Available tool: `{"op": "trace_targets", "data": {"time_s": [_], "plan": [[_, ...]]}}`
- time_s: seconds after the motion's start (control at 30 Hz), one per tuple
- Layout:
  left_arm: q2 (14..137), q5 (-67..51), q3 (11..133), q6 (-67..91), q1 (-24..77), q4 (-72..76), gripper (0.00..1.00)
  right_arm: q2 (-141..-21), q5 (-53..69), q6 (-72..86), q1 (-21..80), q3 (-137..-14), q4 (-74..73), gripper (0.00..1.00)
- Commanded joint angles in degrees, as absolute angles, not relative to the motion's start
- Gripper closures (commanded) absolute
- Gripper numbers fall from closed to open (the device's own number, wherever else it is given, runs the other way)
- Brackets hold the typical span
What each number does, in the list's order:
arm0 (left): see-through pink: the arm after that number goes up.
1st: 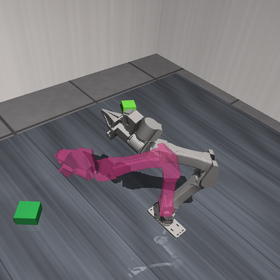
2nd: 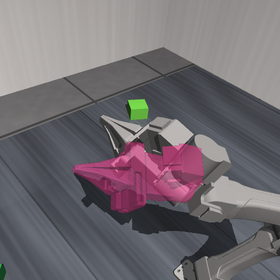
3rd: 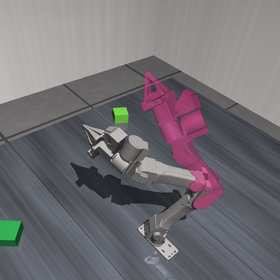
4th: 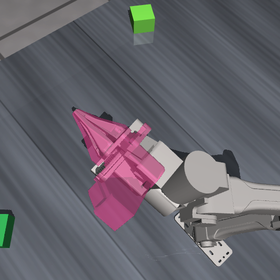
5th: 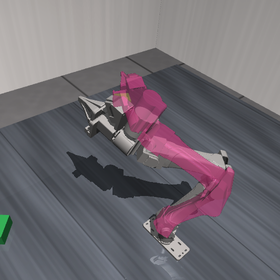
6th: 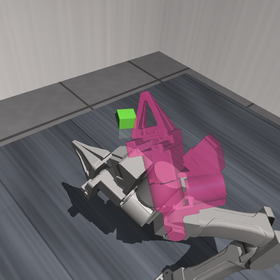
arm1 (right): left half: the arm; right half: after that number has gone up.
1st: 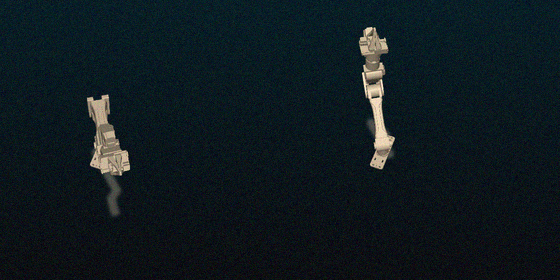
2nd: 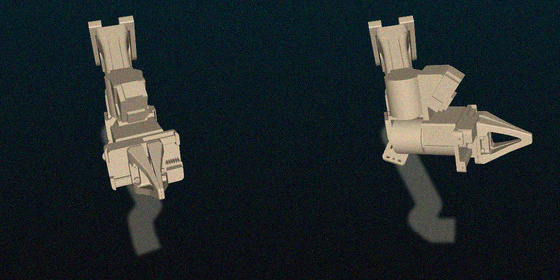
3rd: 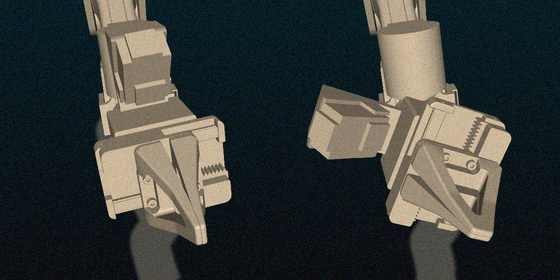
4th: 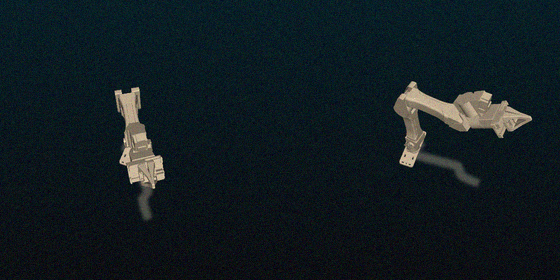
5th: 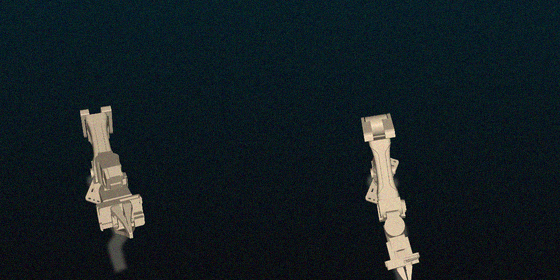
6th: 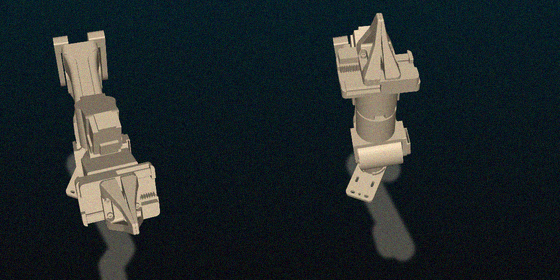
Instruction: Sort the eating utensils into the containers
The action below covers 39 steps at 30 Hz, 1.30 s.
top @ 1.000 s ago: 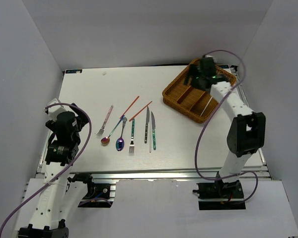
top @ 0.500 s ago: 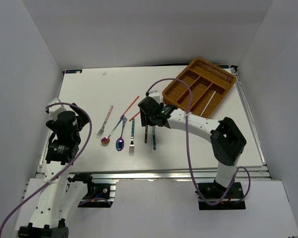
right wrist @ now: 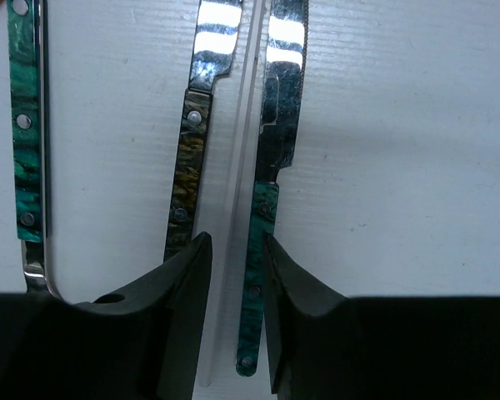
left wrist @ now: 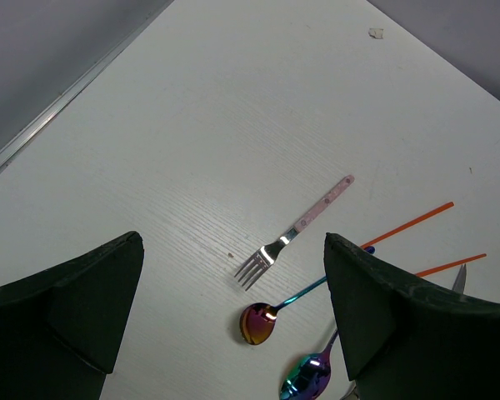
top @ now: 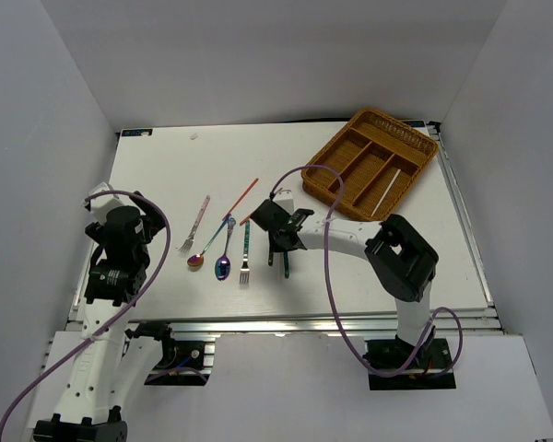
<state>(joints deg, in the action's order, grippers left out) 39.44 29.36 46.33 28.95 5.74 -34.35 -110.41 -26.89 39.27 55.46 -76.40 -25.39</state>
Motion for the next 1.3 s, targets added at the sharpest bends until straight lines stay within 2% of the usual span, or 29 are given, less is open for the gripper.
{"op": "trace_targets", "data": {"time_s": [0.0, 0.6, 0.8, 1.03, 1.27], "plan": [[39.3, 29.3, 46.1, 28.8, 5.5, -34.4, 0.02, -110.9, -26.7, 40.8, 55.5, -75.8, -23.6, 0.65], [38.8, 29.1, 46.1, 28.7, 5.5, -34.3, 0.02, -113.9, -25.2, 41.7, 55.5, -76.2, -23.3, 0.75], [38.8, 28.9, 46.1, 28.7, 5.5, -34.3, 0.02, -114.8, -25.3, 42.1, 55.5, -75.9, -23.7, 0.76], [38.8, 28.9, 46.1, 28.7, 5.5, -34.2, 0.02, -115.3, -24.9, 43.3, 55.5, -75.8, -25.1, 0.99], [38.6, 29.0, 46.1, 28.7, 5.5, -34.3, 0.02, -110.9, -25.2, 44.6, 55.5, -76.0, -24.9, 1.0]]}}
